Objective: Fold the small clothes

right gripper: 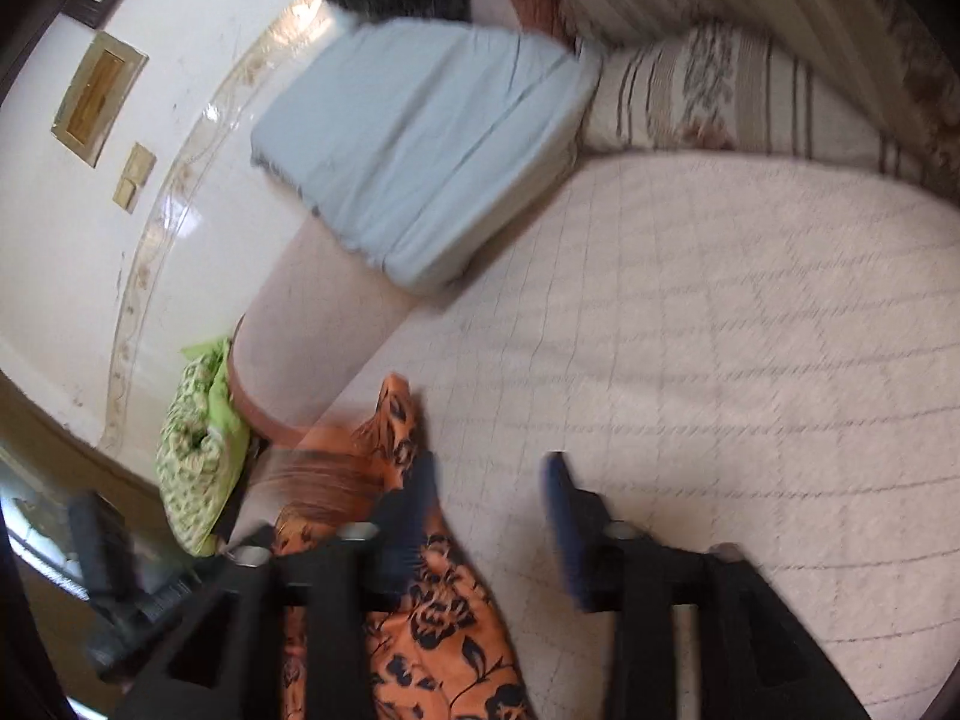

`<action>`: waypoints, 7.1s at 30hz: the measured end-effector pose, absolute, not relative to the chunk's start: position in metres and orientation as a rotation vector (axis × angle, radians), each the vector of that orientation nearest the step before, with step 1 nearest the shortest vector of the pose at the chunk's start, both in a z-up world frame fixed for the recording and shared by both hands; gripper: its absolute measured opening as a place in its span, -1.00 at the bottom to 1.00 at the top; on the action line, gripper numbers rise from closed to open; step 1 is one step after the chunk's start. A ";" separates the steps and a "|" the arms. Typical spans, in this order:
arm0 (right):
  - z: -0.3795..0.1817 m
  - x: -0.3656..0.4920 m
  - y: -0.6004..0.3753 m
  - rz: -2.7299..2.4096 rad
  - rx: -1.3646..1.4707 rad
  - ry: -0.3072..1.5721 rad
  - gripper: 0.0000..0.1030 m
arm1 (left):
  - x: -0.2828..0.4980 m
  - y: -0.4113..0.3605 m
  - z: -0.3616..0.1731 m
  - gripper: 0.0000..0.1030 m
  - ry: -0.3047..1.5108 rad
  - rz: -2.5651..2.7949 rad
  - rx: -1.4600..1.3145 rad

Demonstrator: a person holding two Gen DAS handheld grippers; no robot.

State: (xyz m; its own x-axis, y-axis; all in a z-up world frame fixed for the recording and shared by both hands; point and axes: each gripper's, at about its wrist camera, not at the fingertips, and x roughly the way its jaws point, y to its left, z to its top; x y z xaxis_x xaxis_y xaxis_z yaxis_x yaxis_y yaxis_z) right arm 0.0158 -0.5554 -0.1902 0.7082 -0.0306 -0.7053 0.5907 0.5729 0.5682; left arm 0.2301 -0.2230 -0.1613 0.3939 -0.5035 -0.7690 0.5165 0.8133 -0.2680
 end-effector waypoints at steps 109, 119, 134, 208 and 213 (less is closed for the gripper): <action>-0.189 -0.074 -0.445 -0.166 0.853 1.117 0.33 | 0.068 0.161 -0.198 0.49 1.135 -0.086 -0.056; -0.206 -0.097 -0.436 -0.149 0.904 1.123 0.33 | 0.061 0.136 -0.209 0.09 1.123 -0.250 -0.077; -0.223 -0.102 -0.425 -0.122 0.918 1.132 0.33 | 0.070 0.117 -0.245 0.00 1.169 -0.298 -0.123; -0.177 -0.069 -0.406 0.031 0.814 1.034 -0.84 | 0.088 0.122 -0.194 -0.81 1.014 -0.508 -0.270; -0.160 -0.074 -0.408 0.076 0.842 0.965 -0.85 | 0.087 0.116 -0.187 -0.81 0.992 -0.509 -0.226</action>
State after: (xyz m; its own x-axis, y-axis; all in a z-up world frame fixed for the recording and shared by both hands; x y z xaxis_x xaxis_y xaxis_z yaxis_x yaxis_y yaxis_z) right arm -0.0744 -0.4085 -0.1605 0.5926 0.4103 -0.6932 0.2965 0.6890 0.6613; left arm 0.0869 0.1162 -0.1869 0.4425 -0.5070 -0.7397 0.3058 0.8607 -0.4071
